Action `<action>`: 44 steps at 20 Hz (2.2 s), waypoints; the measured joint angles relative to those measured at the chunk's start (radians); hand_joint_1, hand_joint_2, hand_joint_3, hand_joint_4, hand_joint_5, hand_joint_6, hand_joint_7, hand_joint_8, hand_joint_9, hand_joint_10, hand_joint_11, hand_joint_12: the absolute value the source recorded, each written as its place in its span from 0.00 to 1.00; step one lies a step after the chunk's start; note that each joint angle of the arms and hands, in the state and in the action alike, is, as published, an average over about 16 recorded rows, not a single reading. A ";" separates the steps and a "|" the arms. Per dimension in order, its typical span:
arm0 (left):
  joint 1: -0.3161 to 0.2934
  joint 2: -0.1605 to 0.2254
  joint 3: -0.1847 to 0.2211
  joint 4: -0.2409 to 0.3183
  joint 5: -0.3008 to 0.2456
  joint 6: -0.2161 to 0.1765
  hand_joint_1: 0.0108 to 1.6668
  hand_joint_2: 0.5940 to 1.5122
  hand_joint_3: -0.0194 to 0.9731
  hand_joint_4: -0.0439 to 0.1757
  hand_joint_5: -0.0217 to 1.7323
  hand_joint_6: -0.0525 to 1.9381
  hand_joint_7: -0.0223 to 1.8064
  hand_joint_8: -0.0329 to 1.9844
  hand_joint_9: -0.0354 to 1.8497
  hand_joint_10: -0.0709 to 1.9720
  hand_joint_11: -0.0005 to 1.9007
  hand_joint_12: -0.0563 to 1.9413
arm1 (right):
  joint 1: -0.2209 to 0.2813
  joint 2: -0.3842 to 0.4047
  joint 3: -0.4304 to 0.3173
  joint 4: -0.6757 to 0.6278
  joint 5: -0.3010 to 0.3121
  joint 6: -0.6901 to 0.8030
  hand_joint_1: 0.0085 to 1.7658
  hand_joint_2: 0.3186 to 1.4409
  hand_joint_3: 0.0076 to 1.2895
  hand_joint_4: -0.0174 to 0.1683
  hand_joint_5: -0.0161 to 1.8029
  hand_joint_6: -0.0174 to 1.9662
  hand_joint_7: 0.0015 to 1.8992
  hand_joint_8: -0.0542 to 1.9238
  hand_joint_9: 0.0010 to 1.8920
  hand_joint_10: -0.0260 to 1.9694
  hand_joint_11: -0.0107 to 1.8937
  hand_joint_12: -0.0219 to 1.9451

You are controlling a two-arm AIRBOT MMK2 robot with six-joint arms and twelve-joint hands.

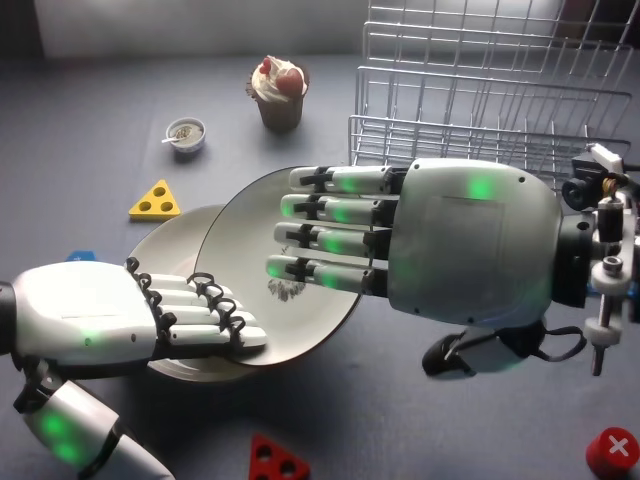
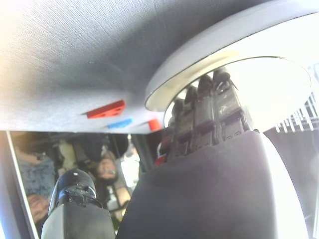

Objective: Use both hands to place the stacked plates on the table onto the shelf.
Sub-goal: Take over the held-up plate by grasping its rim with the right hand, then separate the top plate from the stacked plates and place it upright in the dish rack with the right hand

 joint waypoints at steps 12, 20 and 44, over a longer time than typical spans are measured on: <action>-0.017 -0.016 0.013 0.008 0.004 0.000 0.02 0.34 0.02 0.18 0.04 0.01 0.05 0.01 0.07 0.03 0.05 0.02 | 0.030 -0.134 0.109 -0.034 -0.064 -0.003 0.62 0.47 0.01 0.10 0.21 0.02 0.18 0.03 0.19 0.02 0.20 0.03; -0.024 -0.026 0.025 0.004 0.002 0.000 0.02 0.34 0.02 0.18 0.04 0.01 0.05 0.01 0.07 0.03 0.06 0.02 | 0.047 -0.216 0.175 -0.032 -0.092 -0.010 0.66 0.52 0.01 0.10 0.31 0.02 0.27 0.03 0.28 0.03 0.28 0.08; -0.065 0.077 0.033 -0.152 -0.057 0.000 0.01 0.35 0.02 0.20 0.08 0.03 0.09 0.01 0.09 0.04 0.09 0.04 | 0.096 -0.173 0.096 0.067 -0.112 -0.010 0.78 0.52 0.00 0.07 0.56 0.36 0.62 0.23 0.62 0.31 0.58 0.50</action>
